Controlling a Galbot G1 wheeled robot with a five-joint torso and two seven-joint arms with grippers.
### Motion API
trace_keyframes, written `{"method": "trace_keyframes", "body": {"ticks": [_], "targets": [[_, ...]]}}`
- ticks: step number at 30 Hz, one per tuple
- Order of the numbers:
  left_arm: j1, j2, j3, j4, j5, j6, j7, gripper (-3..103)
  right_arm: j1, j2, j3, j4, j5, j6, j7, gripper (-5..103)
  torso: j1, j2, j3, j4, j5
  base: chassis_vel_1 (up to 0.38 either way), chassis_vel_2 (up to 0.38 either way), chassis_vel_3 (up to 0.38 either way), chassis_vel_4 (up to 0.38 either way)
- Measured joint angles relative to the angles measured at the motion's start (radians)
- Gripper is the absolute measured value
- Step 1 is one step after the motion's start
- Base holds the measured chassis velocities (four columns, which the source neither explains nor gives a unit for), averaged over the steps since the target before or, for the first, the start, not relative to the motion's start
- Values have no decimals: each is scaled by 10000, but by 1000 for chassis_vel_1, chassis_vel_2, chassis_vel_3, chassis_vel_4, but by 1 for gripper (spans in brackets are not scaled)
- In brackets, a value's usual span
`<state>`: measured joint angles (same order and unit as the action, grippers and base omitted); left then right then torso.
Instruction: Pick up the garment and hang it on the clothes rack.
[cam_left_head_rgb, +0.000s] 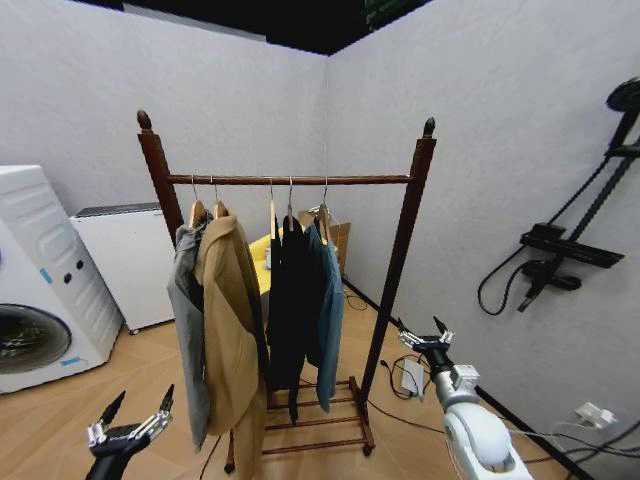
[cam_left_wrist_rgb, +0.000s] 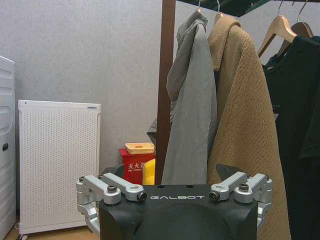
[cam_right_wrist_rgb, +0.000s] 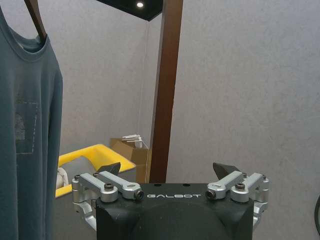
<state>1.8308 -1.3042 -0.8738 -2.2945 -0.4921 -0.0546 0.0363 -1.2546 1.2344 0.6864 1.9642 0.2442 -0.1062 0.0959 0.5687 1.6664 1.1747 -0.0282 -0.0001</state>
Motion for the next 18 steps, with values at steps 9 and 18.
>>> {"method": "trace_keyframes", "body": {"ticks": [9,18], "targets": [[0,0,0,0,0,0,0,100,-27,-40,-9,66,-71,-18,47,100,0,0,0,0,1,0,0,0,0],[0,0,0,0,0,0,0,100,-7,-3,-112,107,-95,-5,58,100,1,-1,1,0,1,-13,-49,-49,-16]]}}
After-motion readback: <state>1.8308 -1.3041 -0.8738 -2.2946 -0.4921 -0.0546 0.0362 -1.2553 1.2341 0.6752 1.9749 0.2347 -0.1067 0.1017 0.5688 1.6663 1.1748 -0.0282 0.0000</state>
